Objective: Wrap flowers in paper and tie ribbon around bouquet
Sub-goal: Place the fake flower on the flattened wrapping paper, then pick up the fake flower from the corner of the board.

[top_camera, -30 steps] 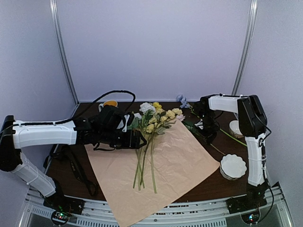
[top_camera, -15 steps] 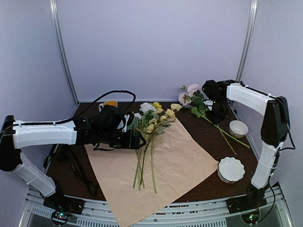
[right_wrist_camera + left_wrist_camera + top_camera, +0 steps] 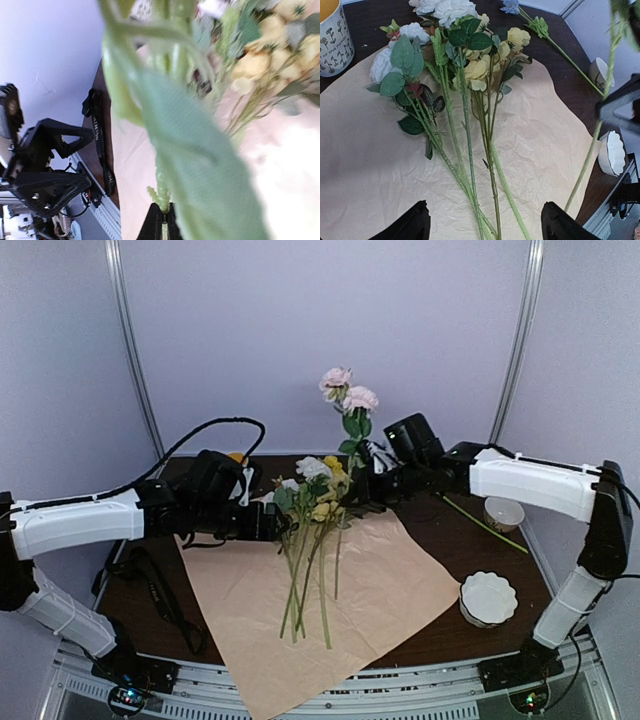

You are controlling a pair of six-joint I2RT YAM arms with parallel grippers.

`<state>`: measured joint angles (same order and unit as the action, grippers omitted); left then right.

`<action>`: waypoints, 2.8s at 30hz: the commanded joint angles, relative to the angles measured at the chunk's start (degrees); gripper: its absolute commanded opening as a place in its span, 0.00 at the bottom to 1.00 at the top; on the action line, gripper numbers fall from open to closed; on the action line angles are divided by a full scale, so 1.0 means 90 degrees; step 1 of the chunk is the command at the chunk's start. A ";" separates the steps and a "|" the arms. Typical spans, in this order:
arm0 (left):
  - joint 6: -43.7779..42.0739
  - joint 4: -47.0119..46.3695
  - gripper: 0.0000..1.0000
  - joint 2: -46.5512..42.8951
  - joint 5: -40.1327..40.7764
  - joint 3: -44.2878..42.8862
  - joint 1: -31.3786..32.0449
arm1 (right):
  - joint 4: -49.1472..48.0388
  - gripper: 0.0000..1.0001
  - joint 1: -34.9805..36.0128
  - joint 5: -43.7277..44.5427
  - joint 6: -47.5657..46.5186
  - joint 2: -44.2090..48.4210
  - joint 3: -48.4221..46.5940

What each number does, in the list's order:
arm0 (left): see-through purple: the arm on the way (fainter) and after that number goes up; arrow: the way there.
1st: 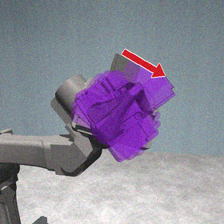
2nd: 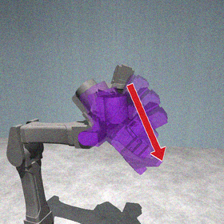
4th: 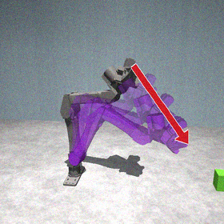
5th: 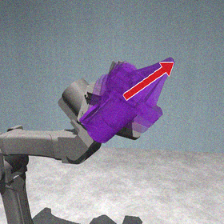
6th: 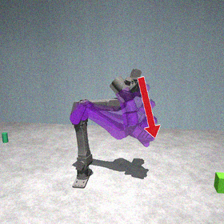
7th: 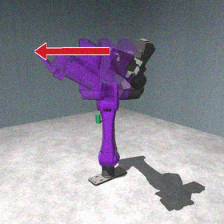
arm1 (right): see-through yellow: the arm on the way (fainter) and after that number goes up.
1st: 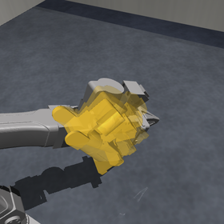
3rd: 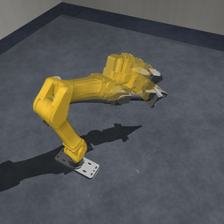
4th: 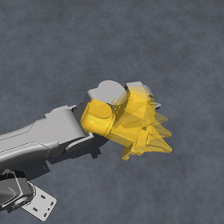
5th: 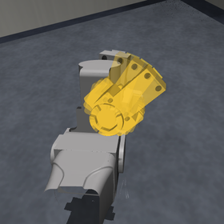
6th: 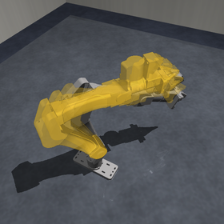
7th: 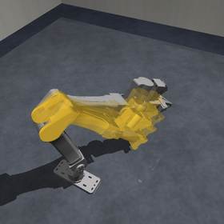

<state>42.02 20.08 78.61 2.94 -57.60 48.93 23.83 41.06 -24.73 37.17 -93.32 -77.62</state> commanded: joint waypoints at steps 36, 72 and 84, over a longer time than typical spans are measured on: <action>-0.0358 0.0375 0.80 -0.0576 0.0488 0.0434 -0.0446 | 0.5758 1.00 -0.3724 0.3207 -0.3722 -0.4594 -0.4928; -0.0589 0.0519 0.80 -0.0460 0.0607 0.0356 -0.0514 | 0.5087 0.63 -0.3263 0.2336 -0.4070 -0.2925 -0.2573; -0.0595 0.0504 0.80 -0.0456 0.0611 0.0378 -0.0513 | 0.5652 0.77 -0.3160 0.2756 -0.4101 -0.4359 -0.3163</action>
<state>37.50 25.56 74.04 8.60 -52.69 44.66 71.59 11.86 -1.98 0.38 -129.95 -104.49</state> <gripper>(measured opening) 0.804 0.779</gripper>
